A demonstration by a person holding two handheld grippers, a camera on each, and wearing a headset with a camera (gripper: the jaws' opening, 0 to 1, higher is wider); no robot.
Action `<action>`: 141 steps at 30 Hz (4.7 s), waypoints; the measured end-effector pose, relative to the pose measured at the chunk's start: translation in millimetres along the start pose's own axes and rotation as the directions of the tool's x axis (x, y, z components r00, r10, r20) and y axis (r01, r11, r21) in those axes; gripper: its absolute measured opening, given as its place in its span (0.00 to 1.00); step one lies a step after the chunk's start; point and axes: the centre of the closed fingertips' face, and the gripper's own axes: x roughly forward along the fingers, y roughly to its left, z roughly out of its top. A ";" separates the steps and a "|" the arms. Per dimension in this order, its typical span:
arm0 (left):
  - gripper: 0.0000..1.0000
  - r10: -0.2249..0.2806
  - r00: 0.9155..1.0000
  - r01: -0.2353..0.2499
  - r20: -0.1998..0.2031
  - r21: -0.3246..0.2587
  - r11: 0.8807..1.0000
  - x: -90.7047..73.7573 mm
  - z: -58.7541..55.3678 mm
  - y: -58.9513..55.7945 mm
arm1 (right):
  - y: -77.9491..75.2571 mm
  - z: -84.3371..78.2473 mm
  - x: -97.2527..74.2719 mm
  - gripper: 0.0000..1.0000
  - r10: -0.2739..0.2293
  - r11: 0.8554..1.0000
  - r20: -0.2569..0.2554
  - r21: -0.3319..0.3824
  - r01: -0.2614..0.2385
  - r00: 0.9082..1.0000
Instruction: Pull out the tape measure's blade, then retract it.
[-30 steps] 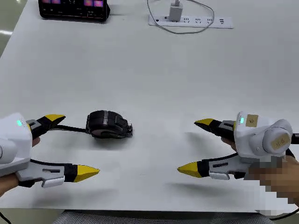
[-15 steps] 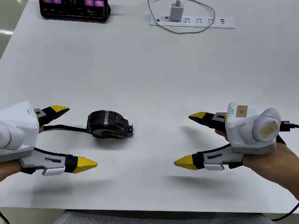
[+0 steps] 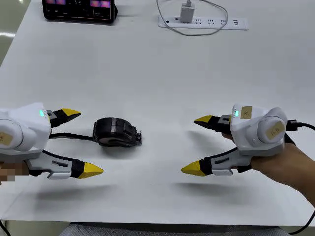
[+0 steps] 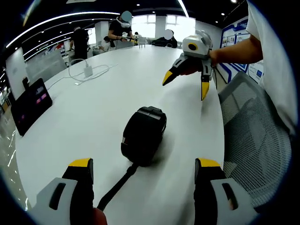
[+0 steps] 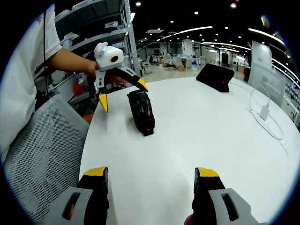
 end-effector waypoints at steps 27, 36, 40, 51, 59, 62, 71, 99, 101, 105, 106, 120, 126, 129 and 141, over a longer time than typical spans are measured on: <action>0.54 -0.035 0.993 0.049 -0.109 0.120 0.992 12.2 0.6 12.0 | -4.7 8.2 10.4 0.71 0.012 1.000 -0.005 -0.025 -0.012 1.000; 0.44 -0.055 0.990 0.075 -0.129 0.156 0.985 18.6 1.5 11.0 | -3.8 8.4 12.8 0.71 0.015 1.000 -0.002 -0.022 -0.015 1.000; 0.41 -0.061 0.989 0.082 -0.134 0.162 0.983 21.4 2.0 11.1 | -3.6 8.2 13.8 0.71 0.015 1.000 -0.001 -0.020 -0.015 1.000; 0.32 -0.057 0.990 0.082 -0.132 0.197 0.977 28.3 4.8 10.9 | -3.1 8.2 14.7 0.70 0.014 1.000 0.001 -0.018 -0.014 1.000; 0.28 -0.063 0.988 0.093 -0.141 0.220 0.971 30.5 4.6 8.5 | -2.0 7.9 16.1 0.69 0.016 1.000 0.002 -0.022 -0.016 1.000; 0.27 -0.068 0.987 0.099 -0.143 0.219 0.971 30.8 4.4 7.9 | -2.4 8.4 17.0 0.68 0.015 1.000 0.002 -0.028 -0.015 1.000; 0.26 -0.088 0.984 0.121 -0.156 0.222 0.967 31.9 4.4 7.4 | -3.0 13.1 23.0 0.62 0.024 0.999 0.013 -0.047 -0.023 1.000; 0.26 -0.101 0.977 0.143 -0.188 0.225 0.964 32.0 2.3 7.9 | -3.3 30.1 73.8 0.43 0.091 0.990 0.024 -0.113 -0.088 0.996; 0.26 -0.102 0.977 0.144 -0.188 0.225 0.964 32.0 2.1 7.9 | -2.8 31.5 76.7 0.42 0.094 0.989 0.022 -0.118 -0.091 0.995; 0.26 -0.101 0.976 0.145 -0.192 0.227 0.963 32.0 1.9 7.7 | -1.6 34.5 83.4 0.39 0.103 0.985 0.021 -0.138 -0.099 0.994; 0.26 -0.101 0.976 0.145 -0.192 0.227 0.963 32.1 1.9 7.7 | -1.7 34.7 84.5 0.38 0.104 0.985 0.020 -0.139 -0.100 0.994; 0.26 -0.104 0.976 0.147 -0.190 0.231 0.962 32.5 2.1 7.4 | -0.1 40.7 95.7 0.29 0.115 0.981 0.036 -0.164 -0.107 0.993; 0.26 -0.105 0.976 0.150 -0.192 0.236 0.960 32.4 1.8 7.4 | -0.6 42.7 99.7 0.24 0.121 0.977 0.039 -0.183 -0.112 0.992; 0.26 -0.103 0.976 0.148 -0.193 0.239 0.960 32.3 1.6 7.3 | -0.9 43.4 101.6 0.23 0.126 0.976 0.041 -0.183 -0.117 0.991; 0.26 -0.103 0.976 0.149 -0.194 0.241 0.959 32.2 1.2 7.7 | 5.1 44.2 106.5 0.15 0.149 0.969 0.039 -0.205 -0.138 0.988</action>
